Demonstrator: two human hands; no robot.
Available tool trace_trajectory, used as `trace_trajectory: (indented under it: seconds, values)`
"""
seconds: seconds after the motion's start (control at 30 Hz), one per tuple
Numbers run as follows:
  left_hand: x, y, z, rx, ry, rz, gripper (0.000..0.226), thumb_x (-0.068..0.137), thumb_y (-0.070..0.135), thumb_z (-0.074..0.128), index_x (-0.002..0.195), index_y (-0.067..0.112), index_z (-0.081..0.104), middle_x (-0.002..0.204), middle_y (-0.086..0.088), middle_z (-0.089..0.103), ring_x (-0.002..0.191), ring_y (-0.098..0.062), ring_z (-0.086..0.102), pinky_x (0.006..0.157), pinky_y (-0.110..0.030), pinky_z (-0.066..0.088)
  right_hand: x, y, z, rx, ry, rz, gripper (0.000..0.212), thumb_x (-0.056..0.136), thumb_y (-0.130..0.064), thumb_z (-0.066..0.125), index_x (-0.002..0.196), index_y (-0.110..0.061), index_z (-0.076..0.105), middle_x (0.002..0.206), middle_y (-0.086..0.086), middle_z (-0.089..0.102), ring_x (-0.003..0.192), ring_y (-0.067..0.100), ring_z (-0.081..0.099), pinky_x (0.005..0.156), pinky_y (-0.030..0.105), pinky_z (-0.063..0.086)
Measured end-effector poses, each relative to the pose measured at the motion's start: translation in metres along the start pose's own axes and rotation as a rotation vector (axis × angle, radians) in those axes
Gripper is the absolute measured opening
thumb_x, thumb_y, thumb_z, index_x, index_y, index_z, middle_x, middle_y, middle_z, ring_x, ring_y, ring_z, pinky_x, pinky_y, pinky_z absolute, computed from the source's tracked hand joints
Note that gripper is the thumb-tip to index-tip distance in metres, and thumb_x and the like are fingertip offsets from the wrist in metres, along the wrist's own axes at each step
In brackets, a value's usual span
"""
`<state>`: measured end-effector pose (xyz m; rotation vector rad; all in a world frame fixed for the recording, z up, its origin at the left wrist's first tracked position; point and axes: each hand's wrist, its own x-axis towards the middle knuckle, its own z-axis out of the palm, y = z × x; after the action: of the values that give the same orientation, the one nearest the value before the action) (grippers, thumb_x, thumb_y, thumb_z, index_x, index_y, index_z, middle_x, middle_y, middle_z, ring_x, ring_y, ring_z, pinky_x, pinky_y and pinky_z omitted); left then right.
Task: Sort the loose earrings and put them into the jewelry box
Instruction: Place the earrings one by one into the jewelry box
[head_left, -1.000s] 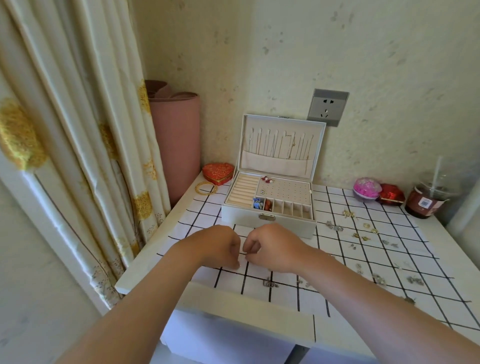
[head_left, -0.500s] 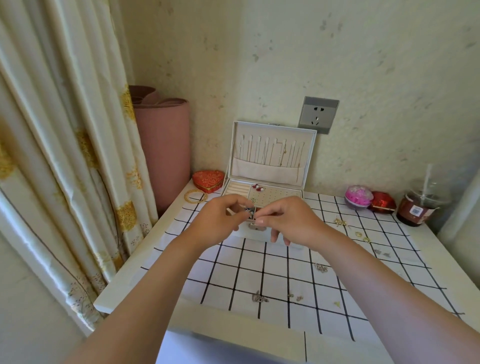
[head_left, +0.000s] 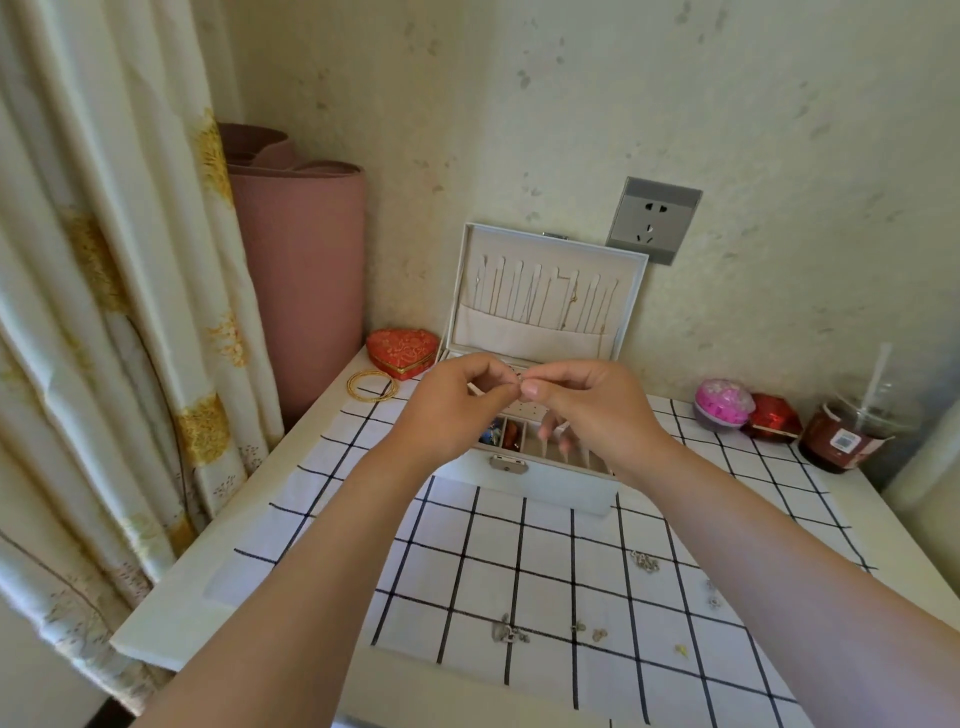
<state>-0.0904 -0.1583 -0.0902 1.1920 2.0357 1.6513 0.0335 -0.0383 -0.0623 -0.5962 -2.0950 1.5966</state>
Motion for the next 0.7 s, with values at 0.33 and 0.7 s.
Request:
trace_trajectory:
  seconds: [0.33,0.7]
  values:
    - [0.027,-0.009,-0.007,0.029,0.095,-0.023,0.011,0.09,0.022,0.069,0.101,0.026,0.07,0.079,0.008,0.066,0.06,-0.003,0.06,0.071,-0.03,0.055,0.051,0.008,0.009,-0.279,0.111,-0.174,0.015,0.091,-0.01,0.071,0.1,-0.019,0.078,0.081,-0.007,0.075,0.049,0.01,0.061,0.047,0.023,0.05]
    - [0.034,-0.023,-0.019,-0.159,0.167,-0.172,0.01,0.082,0.022,0.079,0.083,0.015,0.073,0.077,0.002,0.073,0.065,-0.007,0.068,0.06,-0.017,0.051,0.086,0.038,0.017,-1.093,0.108,-0.436,0.014,0.091,-0.026,0.066,0.09,-0.029,0.079,0.083,-0.01,0.073,0.075,0.01,0.064,0.069,0.027,0.05]
